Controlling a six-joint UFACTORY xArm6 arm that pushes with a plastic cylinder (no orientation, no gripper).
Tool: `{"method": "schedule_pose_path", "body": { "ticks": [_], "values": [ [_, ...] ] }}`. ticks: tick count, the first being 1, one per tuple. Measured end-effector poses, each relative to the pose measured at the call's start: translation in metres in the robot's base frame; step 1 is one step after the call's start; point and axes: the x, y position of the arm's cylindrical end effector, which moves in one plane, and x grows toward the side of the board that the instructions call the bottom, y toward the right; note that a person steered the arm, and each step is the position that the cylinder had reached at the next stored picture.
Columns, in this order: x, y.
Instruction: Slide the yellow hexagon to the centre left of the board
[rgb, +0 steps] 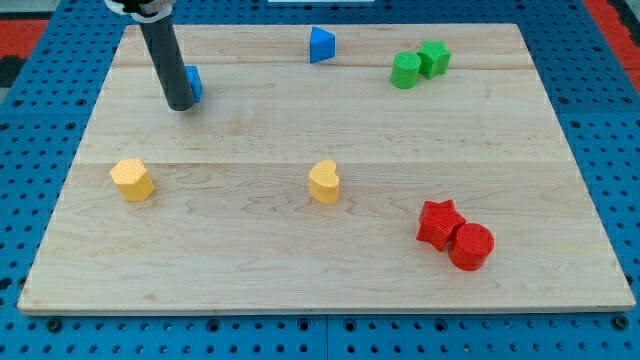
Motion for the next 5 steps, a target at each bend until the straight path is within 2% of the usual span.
{"method": "schedule_pose_path", "body": {
  "ticks": [1,2,3,4,5],
  "values": [
    [0.038,0.059],
    [0.121,0.069],
    [0.183,0.045],
    [0.164,0.007],
    [0.123,0.006]
  ]
}}
